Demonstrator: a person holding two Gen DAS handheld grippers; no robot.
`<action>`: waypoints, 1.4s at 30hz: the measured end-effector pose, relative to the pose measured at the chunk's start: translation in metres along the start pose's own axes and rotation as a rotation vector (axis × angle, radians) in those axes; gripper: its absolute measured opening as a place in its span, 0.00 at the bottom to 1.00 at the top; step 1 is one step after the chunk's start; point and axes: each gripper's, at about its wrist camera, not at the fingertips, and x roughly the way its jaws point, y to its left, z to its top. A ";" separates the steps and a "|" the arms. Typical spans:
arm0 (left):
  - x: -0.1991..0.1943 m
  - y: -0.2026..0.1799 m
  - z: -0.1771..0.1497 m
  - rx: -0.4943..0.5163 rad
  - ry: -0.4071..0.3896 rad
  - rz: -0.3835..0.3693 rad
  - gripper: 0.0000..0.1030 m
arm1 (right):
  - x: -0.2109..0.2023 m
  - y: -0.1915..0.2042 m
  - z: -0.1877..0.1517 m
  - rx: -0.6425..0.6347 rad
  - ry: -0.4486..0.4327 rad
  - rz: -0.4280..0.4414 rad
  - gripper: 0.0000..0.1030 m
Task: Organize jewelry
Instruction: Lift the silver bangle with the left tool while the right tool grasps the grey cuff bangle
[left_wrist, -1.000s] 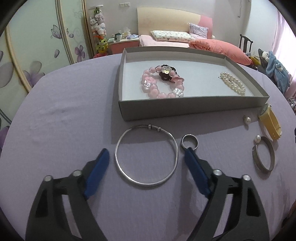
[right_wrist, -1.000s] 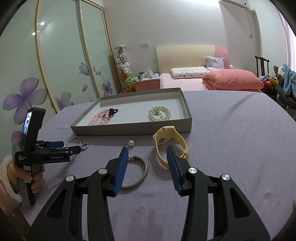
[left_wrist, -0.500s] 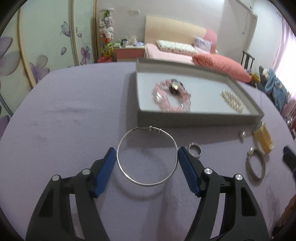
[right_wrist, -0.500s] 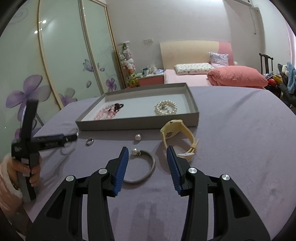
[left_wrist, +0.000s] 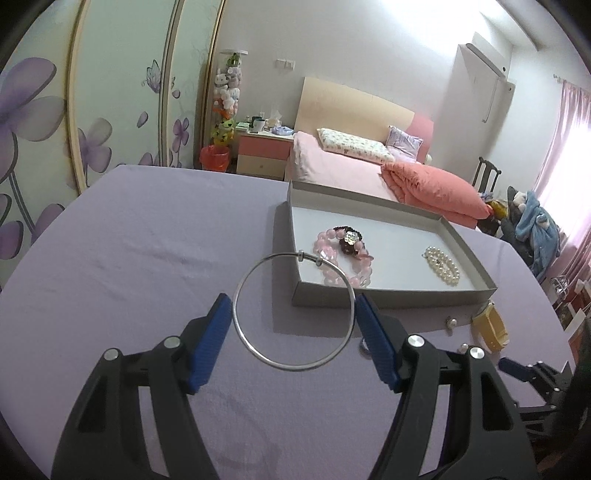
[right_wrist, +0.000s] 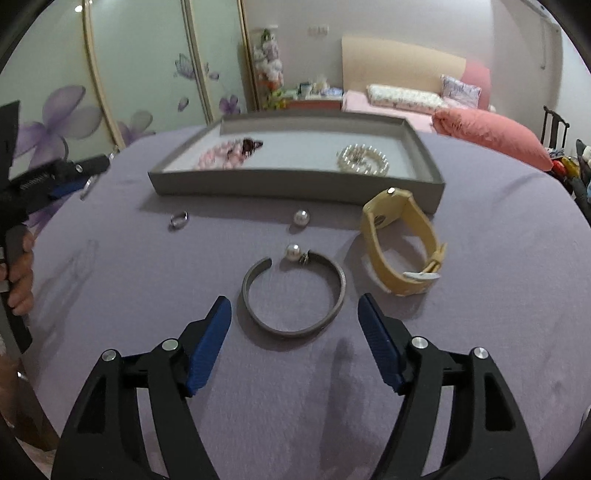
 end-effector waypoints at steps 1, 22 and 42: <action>0.000 -0.001 -0.001 -0.001 -0.002 -0.003 0.65 | 0.003 0.001 0.001 -0.001 0.015 -0.004 0.71; -0.002 -0.001 -0.002 -0.005 -0.007 -0.014 0.65 | 0.026 0.003 0.017 -0.034 0.075 -0.023 0.78; -0.037 -0.003 -0.032 -0.027 -0.037 -0.042 0.65 | -0.020 -0.012 -0.013 0.088 -0.043 0.011 0.65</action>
